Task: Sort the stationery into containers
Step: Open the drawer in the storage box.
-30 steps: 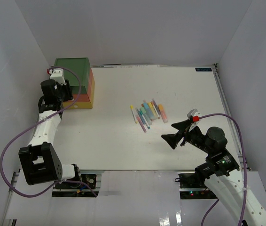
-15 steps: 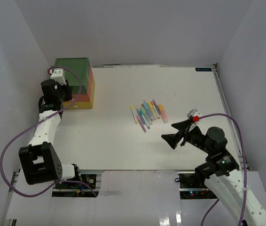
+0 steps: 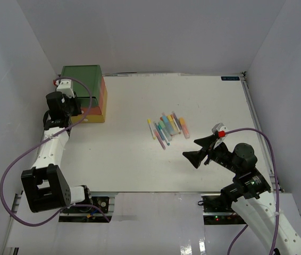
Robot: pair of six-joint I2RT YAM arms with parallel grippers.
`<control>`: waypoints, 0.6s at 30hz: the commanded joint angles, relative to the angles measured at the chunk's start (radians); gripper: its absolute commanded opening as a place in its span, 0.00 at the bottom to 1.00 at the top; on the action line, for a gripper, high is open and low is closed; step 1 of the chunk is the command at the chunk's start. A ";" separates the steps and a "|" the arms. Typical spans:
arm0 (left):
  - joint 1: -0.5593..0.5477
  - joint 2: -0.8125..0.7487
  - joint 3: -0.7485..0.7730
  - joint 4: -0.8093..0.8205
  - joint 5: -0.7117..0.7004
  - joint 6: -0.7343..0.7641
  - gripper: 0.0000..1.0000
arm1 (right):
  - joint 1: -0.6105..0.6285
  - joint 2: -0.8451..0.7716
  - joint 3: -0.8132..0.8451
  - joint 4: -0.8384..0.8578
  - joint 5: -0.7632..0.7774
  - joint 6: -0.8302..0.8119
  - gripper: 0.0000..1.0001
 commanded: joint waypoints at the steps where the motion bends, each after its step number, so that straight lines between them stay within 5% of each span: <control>1: -0.002 -0.082 -0.017 -0.011 0.006 0.006 0.16 | 0.004 -0.014 0.002 0.040 -0.007 -0.007 0.90; 18: -0.002 -0.305 -0.162 -0.146 -0.007 -0.020 0.20 | 0.004 -0.010 -0.006 0.061 -0.021 0.001 0.90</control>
